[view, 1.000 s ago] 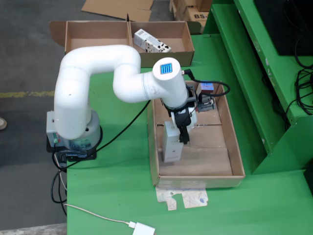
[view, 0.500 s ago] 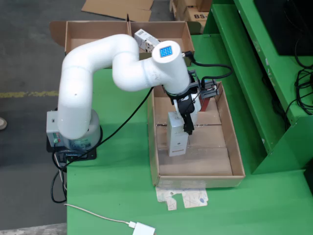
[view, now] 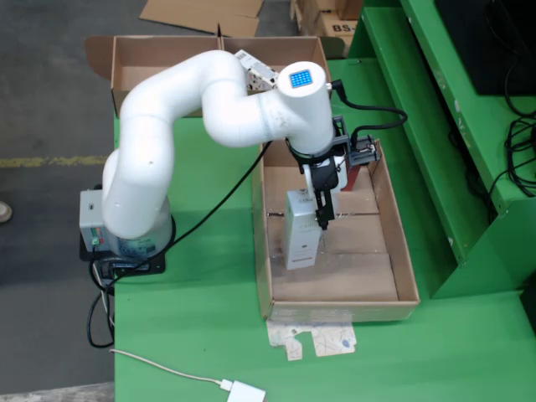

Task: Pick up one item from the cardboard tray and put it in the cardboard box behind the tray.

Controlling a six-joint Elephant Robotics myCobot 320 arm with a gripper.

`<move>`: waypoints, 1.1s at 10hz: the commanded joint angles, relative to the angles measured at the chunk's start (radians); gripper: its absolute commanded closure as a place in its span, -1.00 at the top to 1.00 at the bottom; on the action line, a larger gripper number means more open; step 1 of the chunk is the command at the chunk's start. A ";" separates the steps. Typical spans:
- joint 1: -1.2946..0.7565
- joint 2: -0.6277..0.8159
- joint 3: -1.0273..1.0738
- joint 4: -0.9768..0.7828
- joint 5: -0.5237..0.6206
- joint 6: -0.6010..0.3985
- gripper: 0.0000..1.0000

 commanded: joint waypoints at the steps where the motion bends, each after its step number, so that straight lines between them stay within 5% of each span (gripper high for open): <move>1: 0.088 -0.112 0.705 0.045 -0.095 0.024 -1.00; 4: 0.129 -0.088 0.705 0.218 -0.168 0.021 -1.00; 5: 0.228 -0.076 0.705 0.410 -0.347 -0.017 -1.00; 6: 0.228 -0.076 0.705 0.410 -0.347 -0.017 -1.00; 9: 0.348 -0.102 0.706 0.664 -0.591 -0.135 -1.00; 11: 0.364 -0.119 0.705 0.762 -0.594 -0.168 -1.00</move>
